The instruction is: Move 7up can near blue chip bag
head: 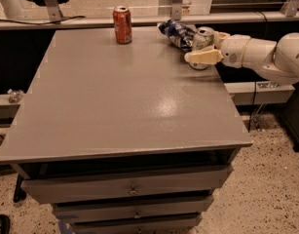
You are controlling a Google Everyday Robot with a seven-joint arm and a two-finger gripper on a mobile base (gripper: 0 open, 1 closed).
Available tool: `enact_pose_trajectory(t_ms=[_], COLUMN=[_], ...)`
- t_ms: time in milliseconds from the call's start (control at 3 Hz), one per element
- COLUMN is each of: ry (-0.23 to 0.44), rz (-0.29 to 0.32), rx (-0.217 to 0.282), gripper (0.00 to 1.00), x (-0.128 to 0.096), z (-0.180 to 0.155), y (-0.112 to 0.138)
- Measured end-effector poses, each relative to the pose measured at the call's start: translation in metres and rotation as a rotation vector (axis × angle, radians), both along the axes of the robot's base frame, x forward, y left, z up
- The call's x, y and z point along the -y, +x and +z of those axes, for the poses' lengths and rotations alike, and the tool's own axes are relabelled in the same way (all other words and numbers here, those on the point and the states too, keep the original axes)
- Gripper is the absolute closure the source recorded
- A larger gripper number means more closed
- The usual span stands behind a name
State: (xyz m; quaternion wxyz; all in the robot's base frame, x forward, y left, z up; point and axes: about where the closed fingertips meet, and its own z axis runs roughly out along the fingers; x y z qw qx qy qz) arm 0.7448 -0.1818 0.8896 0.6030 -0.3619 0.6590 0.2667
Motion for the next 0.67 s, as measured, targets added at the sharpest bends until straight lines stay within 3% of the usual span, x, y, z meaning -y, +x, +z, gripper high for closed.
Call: enact_pose_trajectory(t_ms=[333,667], ry=[0.0,-0.001], rz=[0.035,0.071], rx=[0.015,0.037], gripper=[0.0,0.0], x=[-0.004,0.007], z=[0.009,0.02], y=[-0.019,-0.056])
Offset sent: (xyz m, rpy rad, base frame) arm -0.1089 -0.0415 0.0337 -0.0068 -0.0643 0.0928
